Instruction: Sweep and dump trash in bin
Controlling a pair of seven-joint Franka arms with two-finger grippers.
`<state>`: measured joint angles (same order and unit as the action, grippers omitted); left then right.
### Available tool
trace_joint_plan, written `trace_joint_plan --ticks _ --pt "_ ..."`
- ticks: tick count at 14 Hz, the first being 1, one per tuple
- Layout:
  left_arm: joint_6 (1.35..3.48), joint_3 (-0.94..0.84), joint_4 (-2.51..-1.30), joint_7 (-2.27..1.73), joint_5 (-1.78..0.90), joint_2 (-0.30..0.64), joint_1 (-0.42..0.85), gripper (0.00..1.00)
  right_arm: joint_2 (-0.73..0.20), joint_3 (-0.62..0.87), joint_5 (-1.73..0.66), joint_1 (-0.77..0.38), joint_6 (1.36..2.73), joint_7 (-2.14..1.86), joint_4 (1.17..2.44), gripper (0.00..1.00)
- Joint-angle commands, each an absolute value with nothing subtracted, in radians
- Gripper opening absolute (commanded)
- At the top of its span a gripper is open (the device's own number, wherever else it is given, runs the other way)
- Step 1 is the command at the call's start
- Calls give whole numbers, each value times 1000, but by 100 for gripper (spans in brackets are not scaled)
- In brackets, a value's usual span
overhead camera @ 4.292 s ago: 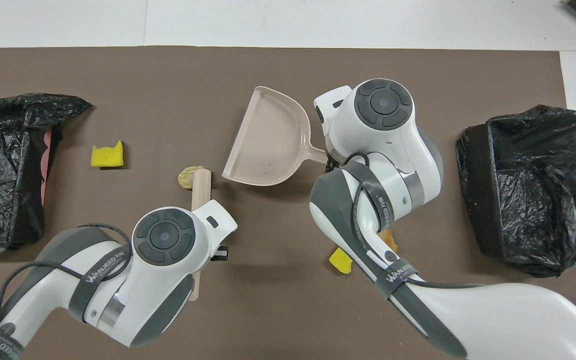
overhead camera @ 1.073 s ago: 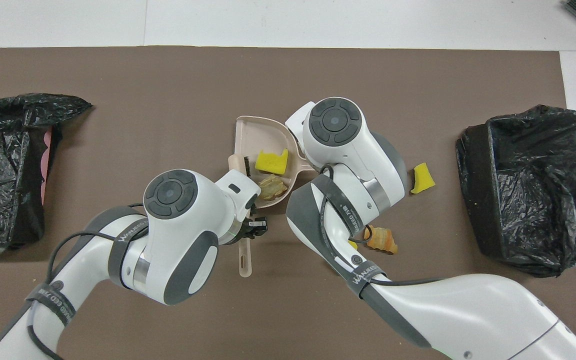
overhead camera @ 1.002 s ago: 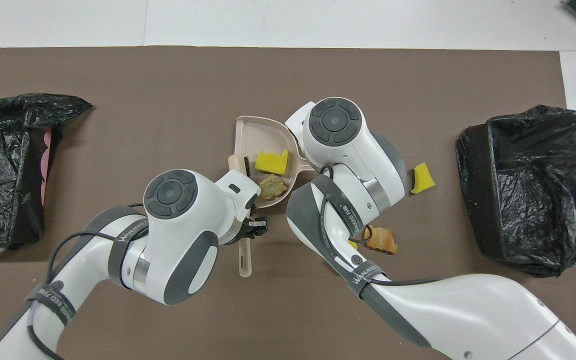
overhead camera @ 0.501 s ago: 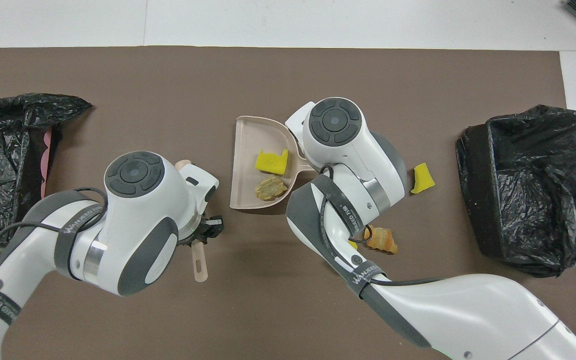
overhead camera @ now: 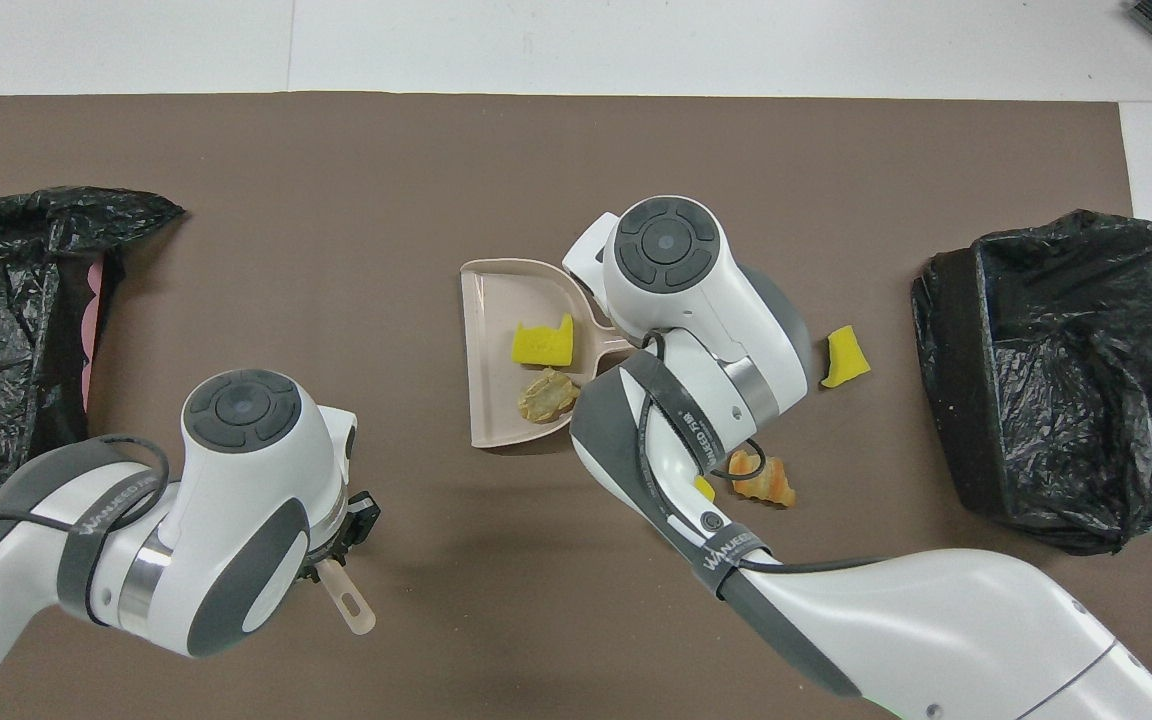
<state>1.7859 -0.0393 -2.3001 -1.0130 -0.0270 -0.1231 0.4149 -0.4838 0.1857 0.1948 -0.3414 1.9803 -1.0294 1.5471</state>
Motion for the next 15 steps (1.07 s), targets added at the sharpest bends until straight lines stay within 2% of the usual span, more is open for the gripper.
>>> trace_joint_plan --ticks 1,6,10,12,15 --pt "1934 -38 -2395 -1012 -11 -178 417 0 -465 206 189 -339 1960 -1063 1560 0" --pt "2127 -40 -2347 -833 -158 -111 422 0 -463 206 199 -341 1956 -1069 1560 0" --pt "2031 -43 -2116 -818 -189 11 422 0 -466 204 199 -333 1957 -1081 1557 0" --pt "1978 -37 -2091 -808 -187 -3 407 0 -465 204 199 -331 1957 -1080 1559 0" --pt "1924 -32 -2123 -685 -183 -26 355 0 -468 204 195 -325 1977 -1068 1562 0"
